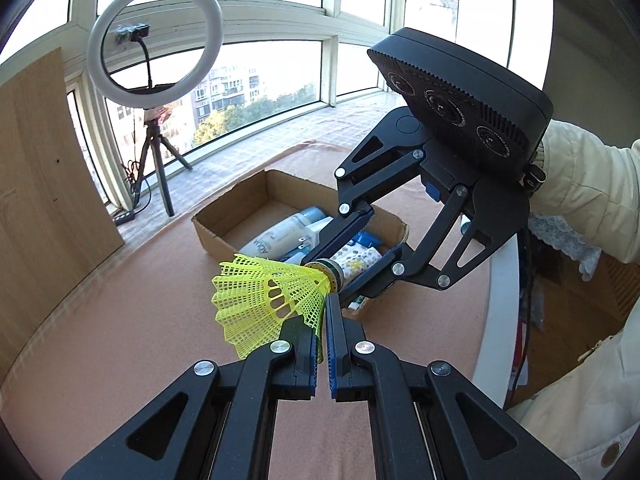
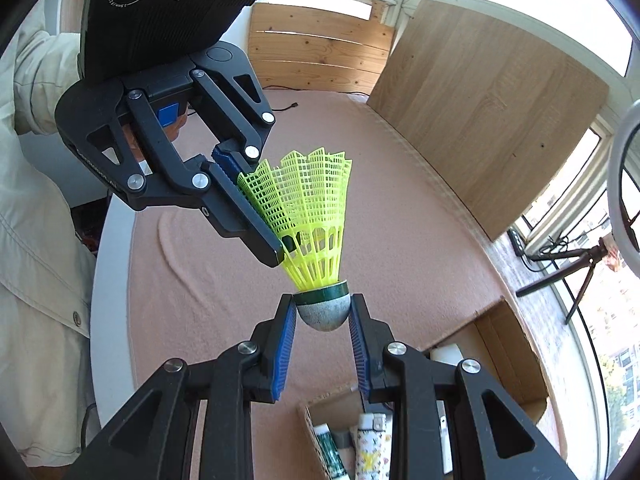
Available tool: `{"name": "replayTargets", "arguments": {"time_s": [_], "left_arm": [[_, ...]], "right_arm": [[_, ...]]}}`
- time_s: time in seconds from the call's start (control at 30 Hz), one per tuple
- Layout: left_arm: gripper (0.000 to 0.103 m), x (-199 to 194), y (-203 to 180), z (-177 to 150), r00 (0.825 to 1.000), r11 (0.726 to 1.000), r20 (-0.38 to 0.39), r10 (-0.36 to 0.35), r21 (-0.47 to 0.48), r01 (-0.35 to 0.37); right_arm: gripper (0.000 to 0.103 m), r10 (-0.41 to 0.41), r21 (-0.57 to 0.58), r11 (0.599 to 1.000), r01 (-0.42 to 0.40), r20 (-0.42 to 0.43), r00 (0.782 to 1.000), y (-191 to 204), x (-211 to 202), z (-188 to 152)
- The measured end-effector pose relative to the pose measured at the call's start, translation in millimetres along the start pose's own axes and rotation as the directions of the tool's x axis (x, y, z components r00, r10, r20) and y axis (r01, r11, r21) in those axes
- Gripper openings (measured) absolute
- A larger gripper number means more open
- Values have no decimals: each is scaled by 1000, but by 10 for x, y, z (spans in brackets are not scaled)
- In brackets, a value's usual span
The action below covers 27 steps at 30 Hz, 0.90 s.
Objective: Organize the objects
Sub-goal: 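Carry the shuttlecock with both tools over the box, then lower the shuttlecock into the box and open both tools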
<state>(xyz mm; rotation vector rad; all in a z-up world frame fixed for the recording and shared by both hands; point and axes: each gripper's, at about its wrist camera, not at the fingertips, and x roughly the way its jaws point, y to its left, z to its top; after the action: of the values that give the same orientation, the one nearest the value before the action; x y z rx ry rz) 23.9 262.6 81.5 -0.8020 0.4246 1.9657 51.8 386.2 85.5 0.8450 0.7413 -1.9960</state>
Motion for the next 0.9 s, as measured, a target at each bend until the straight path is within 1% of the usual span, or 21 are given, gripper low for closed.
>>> {"name": "replayTargets", "arguments": {"time_s": [0.3,0.4,0.57,0.6,0.63,0.67,0.7,0.73,0.77,0.8,0.83,0.9], "left_arm": [[3,704,-408,675,996,992,-16,-89,86,90],[3,886,-505,818,994,988,-24,-110,105,112],[4,1107,-537,978,992,985,-39,-124,115,128],[8,1151,-531,992,993,987,-43,-113,112,118],[11,1195,-511,987,995,990,-52,-84,106,89],[23,1230,-486,960,996,993,-69,-49,100,56],[43,1258,-464,936,997,995,-81,-8,96,16],[55,1257,-443,907,996,995,-78,40,95,-33],[75,1205,-420,866,994,992,-63,90,95,-84],[87,1155,-415,843,991,988,-41,125,95,-121],[90,1083,-388,811,990,987,-22,139,89,-136],[92,1008,-330,772,989,988,-17,144,62,-143]], "right_arm": [[24,-103,115,988,104,-20,995,-339,-454,-654],[24,-118,142,983,120,-26,993,-419,-569,-830],[24,-131,175,975,134,-29,991,-562,-587,-978],[24,-135,179,974,138,-29,990,-580,-578,-994],[24,-135,186,973,139,-34,990,-597,-551,-1008],[28,-124,196,972,132,-50,991,-614,-511,-1032],[33,-118,196,972,131,-76,990,-621,-466,-1060],[41,-133,189,971,148,-91,987,-615,-446,-1088],[43,-145,193,968,161,-93,985,-612,-443,-1103],[43,-145,210,965,160,-87,986,-617,-453,-1115],[44,-144,226,961,159,-83,986,-621,-464,-1119],[45,-171,240,953,186,-84,982,-613,-479,-1112]]}}
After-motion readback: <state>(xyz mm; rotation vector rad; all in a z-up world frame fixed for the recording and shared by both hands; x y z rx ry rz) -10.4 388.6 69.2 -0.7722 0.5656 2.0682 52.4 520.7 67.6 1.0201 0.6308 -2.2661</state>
